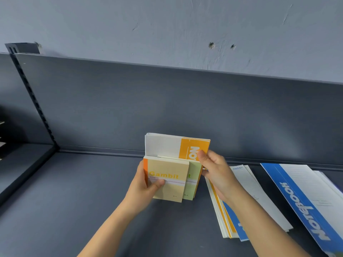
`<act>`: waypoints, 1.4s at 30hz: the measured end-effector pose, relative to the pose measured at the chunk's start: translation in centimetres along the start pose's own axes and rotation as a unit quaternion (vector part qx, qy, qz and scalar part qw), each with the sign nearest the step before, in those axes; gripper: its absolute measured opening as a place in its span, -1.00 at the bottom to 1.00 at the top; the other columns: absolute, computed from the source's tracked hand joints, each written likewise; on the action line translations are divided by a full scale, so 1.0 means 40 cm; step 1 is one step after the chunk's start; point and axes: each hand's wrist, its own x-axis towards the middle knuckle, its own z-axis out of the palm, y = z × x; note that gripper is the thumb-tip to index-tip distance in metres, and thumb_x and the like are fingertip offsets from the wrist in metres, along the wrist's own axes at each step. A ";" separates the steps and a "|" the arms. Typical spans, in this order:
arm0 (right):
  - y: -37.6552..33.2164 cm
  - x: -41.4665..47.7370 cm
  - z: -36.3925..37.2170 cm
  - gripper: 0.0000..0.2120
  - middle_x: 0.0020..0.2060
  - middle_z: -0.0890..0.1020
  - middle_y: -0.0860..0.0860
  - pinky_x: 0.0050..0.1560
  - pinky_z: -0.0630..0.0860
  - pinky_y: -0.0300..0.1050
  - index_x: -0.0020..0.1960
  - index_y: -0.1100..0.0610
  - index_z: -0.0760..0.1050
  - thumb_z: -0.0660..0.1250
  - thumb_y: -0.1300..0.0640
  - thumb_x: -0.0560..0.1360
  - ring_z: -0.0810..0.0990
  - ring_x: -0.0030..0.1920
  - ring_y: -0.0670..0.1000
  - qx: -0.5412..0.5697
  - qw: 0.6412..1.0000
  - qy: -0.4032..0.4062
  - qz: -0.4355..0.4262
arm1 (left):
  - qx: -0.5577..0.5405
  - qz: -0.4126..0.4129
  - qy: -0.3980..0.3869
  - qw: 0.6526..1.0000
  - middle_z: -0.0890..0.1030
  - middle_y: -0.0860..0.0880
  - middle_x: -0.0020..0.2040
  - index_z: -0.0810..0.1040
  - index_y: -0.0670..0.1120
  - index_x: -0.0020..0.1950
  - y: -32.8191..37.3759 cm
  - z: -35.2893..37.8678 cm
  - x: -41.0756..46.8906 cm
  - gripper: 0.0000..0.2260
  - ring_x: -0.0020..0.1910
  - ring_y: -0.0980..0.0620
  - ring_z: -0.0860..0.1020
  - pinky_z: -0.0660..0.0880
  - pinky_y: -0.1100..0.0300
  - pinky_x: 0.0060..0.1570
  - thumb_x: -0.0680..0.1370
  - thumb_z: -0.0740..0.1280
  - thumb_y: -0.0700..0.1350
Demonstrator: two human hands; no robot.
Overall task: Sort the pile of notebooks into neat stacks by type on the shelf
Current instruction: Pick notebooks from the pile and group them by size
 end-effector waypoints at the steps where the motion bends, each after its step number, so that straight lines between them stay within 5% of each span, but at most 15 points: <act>1: -0.001 -0.004 -0.010 -0.76 0.03 0.69 -0.05 0.15 0.56 -0.03 0.07 0.01 0.56 0.16 -0.02 0.54 0.65 0.07 -0.04 0.001 1.000 -0.001 -0.004 | 0.000 0.000 -0.003 1.000 0.60 0.11 0.13 0.34 0.07 0.22 0.001 0.003 -0.001 -0.61 0.04 0.32 0.57 0.53 0.41 -0.01 0.53 0.36 -0.29; 3: 0.001 -0.010 -0.031 -0.78 0.01 0.69 -0.03 0.04 0.61 -0.10 0.06 0.01 0.55 0.13 0.05 0.59 0.67 0.03 -0.05 0.021 1.000 0.005 -0.001 | 0.001 0.002 -0.004 1.000 0.60 0.10 0.12 0.35 0.08 0.20 0.003 0.008 -0.003 -0.62 0.03 0.33 0.58 0.55 0.38 0.01 0.52 0.37 -0.28; 8: 0.021 -0.013 -0.070 -0.81 0.01 0.68 -0.05 0.13 0.56 0.06 0.06 -0.02 0.52 0.14 0.02 0.59 0.64 0.06 -0.01 0.037 0.997 0.067 0.013 | -0.002 0.008 0.013 1.000 0.64 0.11 0.06 0.41 0.10 0.16 0.003 0.014 0.000 -0.59 0.02 0.27 0.60 0.53 0.42 -0.08 0.47 0.44 -0.28; 16: 0.133 -0.033 -0.021 -0.85 0.05 0.63 -0.08 0.17 0.55 0.07 0.04 -0.11 0.48 0.19 0.11 0.60 0.61 0.10 -0.06 -0.145 0.987 0.014 0.064 | 0.008 -0.013 0.026 1.000 0.66 0.07 0.10 0.45 0.07 0.18 -0.022 0.021 -0.002 -0.61 0.10 0.12 0.62 0.61 0.25 -0.04 0.44 0.47 -0.23; 21: 0.132 -0.039 -0.002 -0.86 -0.09 0.62 0.01 -0.10 0.52 -0.18 0.02 0.11 0.51 0.20 0.09 0.59 0.58 -0.10 -0.07 -0.170 0.979 0.108 0.028 | 0.011 -0.019 0.041 0.999 0.66 0.12 0.03 0.47 0.10 0.10 -0.020 0.031 -0.009 -0.62 0.04 0.16 0.63 0.59 0.35 -0.13 0.44 0.46 -0.27; 28: 0.006 -0.038 -0.114 -0.86 -0.18 0.54 -0.01 -0.30 0.40 -0.19 -0.02 0.17 0.40 0.13 0.13 0.62 0.50 -0.23 -0.07 -0.176 0.953 0.241 -0.058 | 0.028 -0.024 0.072 0.997 0.70 0.15 -0.07 0.51 0.08 0.06 -0.027 0.041 -0.009 -0.64 -0.02 0.20 0.64 0.55 0.33 -0.10 0.43 0.47 -0.31; 31: 0.002 -0.037 -0.229 -0.84 -0.05 0.54 0.03 -0.15 0.46 -0.09 0.11 0.14 0.41 0.10 0.12 0.64 0.54 -0.08 0.01 -0.204 0.943 0.264 -0.001 | 0.017 -0.024 0.056 0.998 0.69 0.12 -0.04 0.48 0.03 0.11 -0.020 0.047 -0.009 -0.61 -0.03 0.26 0.63 0.54 0.41 -0.11 0.45 0.42 -0.38; 34: 0.075 -0.057 -0.310 -0.77 0.06 0.56 0.09 0.00 0.47 -0.03 0.19 0.12 0.45 0.08 0.15 0.64 0.53 0.03 0.09 -0.272 0.930 0.225 0.105 | 0.007 -0.022 0.054 0.998 0.63 0.02 0.10 0.42 -0.06 0.25 -0.005 0.060 -0.006 -0.57 0.07 0.17 0.61 0.53 0.29 -0.02 0.46 0.46 -0.31; 37: 0.129 -0.078 -0.343 -0.79 0.07 0.57 0.10 -0.05 0.45 -0.07 0.12 0.10 0.46 0.06 0.14 0.65 0.53 0.01 0.07 -0.288 0.923 0.194 0.166 | -0.015 -0.025 0.049 0.998 0.61 0.03 0.16 0.40 0.02 0.26 0.027 0.078 -0.006 -0.51 0.15 0.05 0.59 0.52 0.04 0.13 0.37 0.46 -0.10; 42: 0.139 -0.081 -0.371 -0.73 0.10 0.54 0.14 -0.08 0.42 -0.11 0.19 0.21 0.47 0.06 0.17 0.64 0.51 0.01 0.08 -0.441 0.865 0.165 0.171 | -0.031 -0.020 -0.003 0.999 0.63 0.08 0.14 0.41 0.09 0.22 0.090 0.129 -0.005 -0.58 0.13 0.12 0.59 0.51 0.02 0.17 0.41 0.43 -0.13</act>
